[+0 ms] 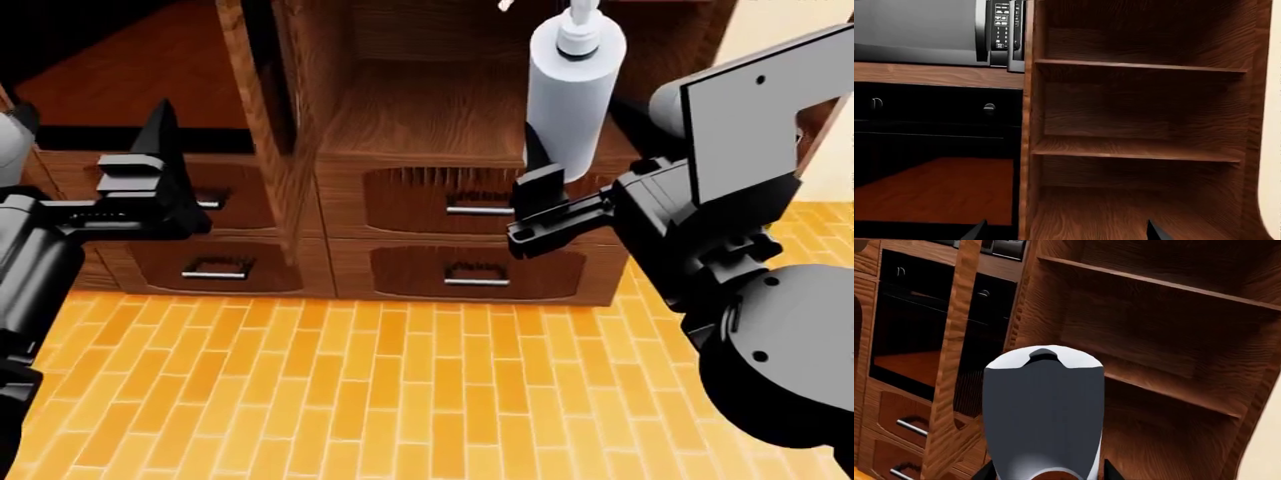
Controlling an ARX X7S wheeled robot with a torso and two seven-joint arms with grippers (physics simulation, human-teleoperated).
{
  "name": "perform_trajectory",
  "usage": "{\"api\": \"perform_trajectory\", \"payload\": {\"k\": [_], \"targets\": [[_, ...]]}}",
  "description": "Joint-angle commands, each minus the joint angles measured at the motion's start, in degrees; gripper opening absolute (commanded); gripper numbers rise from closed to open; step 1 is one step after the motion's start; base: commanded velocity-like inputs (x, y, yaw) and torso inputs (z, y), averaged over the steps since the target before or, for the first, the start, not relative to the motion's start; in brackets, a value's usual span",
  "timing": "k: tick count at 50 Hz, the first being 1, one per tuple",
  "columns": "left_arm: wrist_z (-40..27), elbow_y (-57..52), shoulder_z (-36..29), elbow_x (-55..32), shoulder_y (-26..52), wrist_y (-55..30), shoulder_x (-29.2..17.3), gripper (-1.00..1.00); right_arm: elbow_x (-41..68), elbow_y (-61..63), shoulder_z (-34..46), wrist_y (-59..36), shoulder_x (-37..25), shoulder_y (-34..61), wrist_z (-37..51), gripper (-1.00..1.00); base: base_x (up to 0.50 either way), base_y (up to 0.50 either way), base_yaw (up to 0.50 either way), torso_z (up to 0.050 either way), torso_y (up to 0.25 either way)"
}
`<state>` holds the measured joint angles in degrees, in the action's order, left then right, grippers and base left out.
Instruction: Pick the soap dispenser from the counter and place it in the cabinet.
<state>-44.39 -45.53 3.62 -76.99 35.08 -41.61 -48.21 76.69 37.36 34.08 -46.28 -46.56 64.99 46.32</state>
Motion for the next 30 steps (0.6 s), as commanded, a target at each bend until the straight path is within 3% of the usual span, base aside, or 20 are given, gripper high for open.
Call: {"api": "perform_trajectory", "payload": {"k": [1, 30], "targets": [[0.3, 0.5, -0.8, 0.7, 0.4, 0.1, 0.5, 1.0, -2.0, -0.8, 0.0, 0.7, -0.1, -1.1, -2.3, -1.0, 0.35, -0.35, 0.0, 0.0, 0.0], [0.0, 1.3, -2.4, 1.4, 1.1, -0.3, 1.0, 1.0, -3.2, -1.2, -0.1, 1.5, -0.5, -1.2, -3.9, -1.0, 0.22, -0.44, 0.0, 0.0, 0.001]]}}
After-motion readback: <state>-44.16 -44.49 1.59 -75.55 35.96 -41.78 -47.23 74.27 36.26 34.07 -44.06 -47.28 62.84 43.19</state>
